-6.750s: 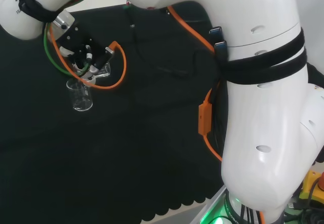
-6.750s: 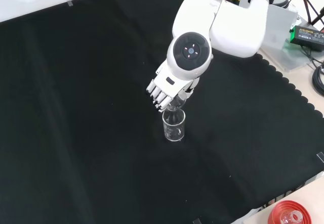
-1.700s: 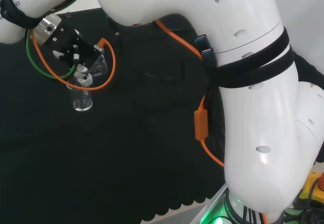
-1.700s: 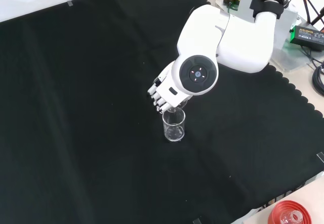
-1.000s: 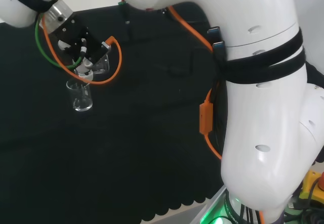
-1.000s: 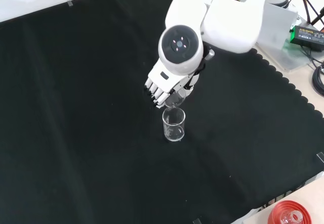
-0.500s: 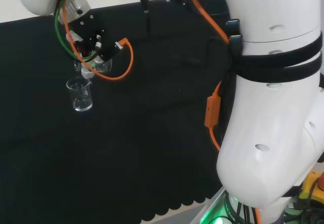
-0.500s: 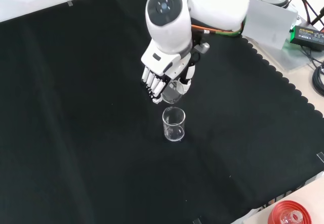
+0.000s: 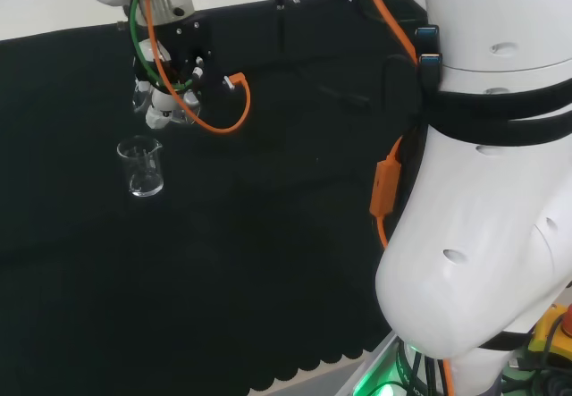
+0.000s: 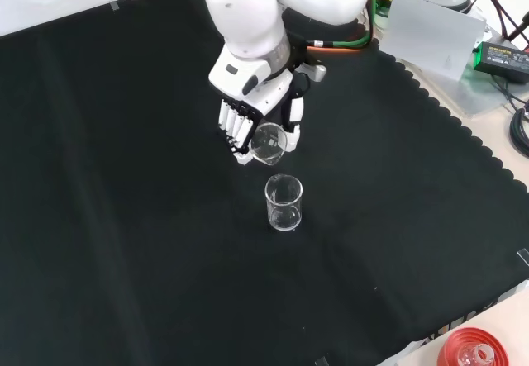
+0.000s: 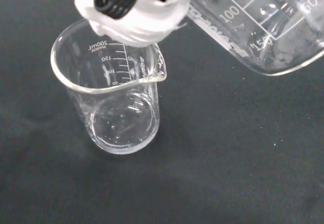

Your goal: Pour the water from the handheld beaker into the one on the table.

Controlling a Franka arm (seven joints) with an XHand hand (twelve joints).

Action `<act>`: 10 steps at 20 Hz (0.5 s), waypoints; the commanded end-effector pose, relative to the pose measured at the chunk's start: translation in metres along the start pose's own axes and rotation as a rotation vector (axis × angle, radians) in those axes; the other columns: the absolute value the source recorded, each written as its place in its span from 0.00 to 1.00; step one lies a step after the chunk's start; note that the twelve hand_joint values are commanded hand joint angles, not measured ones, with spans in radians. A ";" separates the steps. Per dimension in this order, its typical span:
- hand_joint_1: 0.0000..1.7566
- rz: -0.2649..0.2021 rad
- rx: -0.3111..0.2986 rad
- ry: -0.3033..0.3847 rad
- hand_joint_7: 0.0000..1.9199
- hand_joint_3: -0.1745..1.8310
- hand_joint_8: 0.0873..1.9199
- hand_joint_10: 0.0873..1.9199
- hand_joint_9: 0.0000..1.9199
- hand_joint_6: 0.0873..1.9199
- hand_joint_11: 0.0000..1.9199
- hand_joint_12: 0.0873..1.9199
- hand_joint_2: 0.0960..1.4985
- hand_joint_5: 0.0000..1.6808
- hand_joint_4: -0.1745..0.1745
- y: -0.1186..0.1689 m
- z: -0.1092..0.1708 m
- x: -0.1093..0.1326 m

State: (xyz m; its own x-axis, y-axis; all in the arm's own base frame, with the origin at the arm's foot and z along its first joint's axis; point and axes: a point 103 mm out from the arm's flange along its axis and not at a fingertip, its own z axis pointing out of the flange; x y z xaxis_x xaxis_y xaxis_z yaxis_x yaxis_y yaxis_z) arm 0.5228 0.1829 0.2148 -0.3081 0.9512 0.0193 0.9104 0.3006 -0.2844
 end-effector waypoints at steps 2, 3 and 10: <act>0.80 -0.026 -0.026 0.089 0.66 0.00 0.25 0.33 0.69 0.40 0.44 0.43 0.70 0.64 0.13 0.008 0.013 -0.015; 0.80 -0.027 -0.027 0.101 0.66 0.00 0.25 0.33 0.69 0.40 0.44 0.43 0.70 0.64 0.13 0.009 0.016 -0.016; 0.80 -0.048 -0.062 0.161 0.66 0.00 0.25 0.33 0.69 0.40 0.43 0.43 0.70 0.64 0.13 0.016 0.030 -0.029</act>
State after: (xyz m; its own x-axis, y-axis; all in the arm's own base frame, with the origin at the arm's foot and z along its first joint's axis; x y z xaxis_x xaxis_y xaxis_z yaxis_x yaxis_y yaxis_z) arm 0.5346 0.1668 0.1934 -0.3150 0.9375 0.1478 0.9085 0.3429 -0.2387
